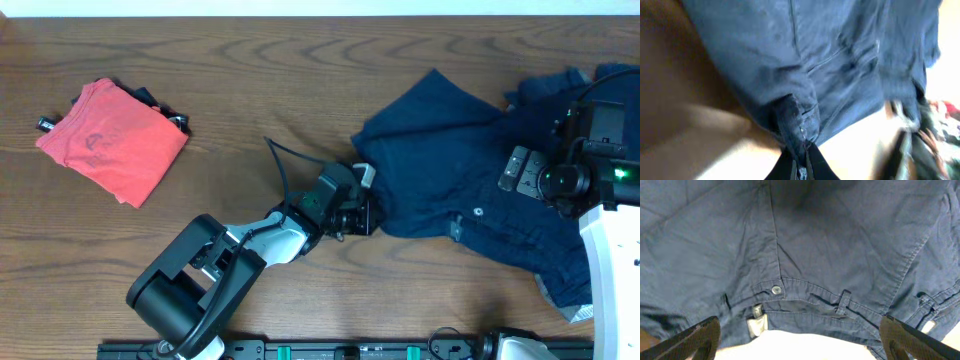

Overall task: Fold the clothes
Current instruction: 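Grasp the left edge of the navy shorts with the left gripper, then lift and spread the shorts flat with both grippers, pulling apart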

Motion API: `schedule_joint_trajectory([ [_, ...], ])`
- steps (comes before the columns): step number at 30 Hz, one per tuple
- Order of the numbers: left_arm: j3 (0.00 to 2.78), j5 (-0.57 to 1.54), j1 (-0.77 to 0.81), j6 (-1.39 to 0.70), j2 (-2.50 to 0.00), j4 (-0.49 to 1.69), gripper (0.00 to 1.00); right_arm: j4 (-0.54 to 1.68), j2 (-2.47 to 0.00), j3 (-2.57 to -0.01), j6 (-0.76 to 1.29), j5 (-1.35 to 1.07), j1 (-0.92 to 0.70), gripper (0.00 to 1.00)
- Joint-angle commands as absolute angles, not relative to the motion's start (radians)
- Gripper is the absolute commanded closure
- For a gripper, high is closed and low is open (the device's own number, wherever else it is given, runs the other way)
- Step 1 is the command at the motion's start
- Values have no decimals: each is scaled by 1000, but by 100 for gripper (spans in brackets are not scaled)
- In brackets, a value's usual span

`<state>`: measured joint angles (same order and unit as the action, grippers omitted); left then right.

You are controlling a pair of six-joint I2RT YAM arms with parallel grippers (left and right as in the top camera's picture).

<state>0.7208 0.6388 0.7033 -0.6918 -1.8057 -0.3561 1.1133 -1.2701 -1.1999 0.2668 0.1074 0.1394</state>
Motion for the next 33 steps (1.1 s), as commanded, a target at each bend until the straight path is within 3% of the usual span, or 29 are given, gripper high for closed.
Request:
schedule_joint_trajectory([
  [1,724,936,667,-691,-1764,-202,94,1116,-1270,-1212,237,122,150,5],
  [5,724,973,556,-482,-1678,269,94,1106,-1270,-1212,76,-78,149,15],
  [8,724,812,445,-339,-1613,607,94,1072,-1282,-1212,-30,-280,129,26],
  [12,724,589,310,-286,-1550,877,94,1020,-1327,-1213,-35,-326,31,29],
  [21,724,558,234,-233,-1520,934,94,710,-1594,-1248,-43,-279,-289,2],
  [26,724,530,234,-233,-1520,933,94,404,-1760,-1248,-38,-139,-364,2],
  [33,724,530,234,-233,-1520,912,94,109,-1960,-1248,-40,-139,-404,1],
])
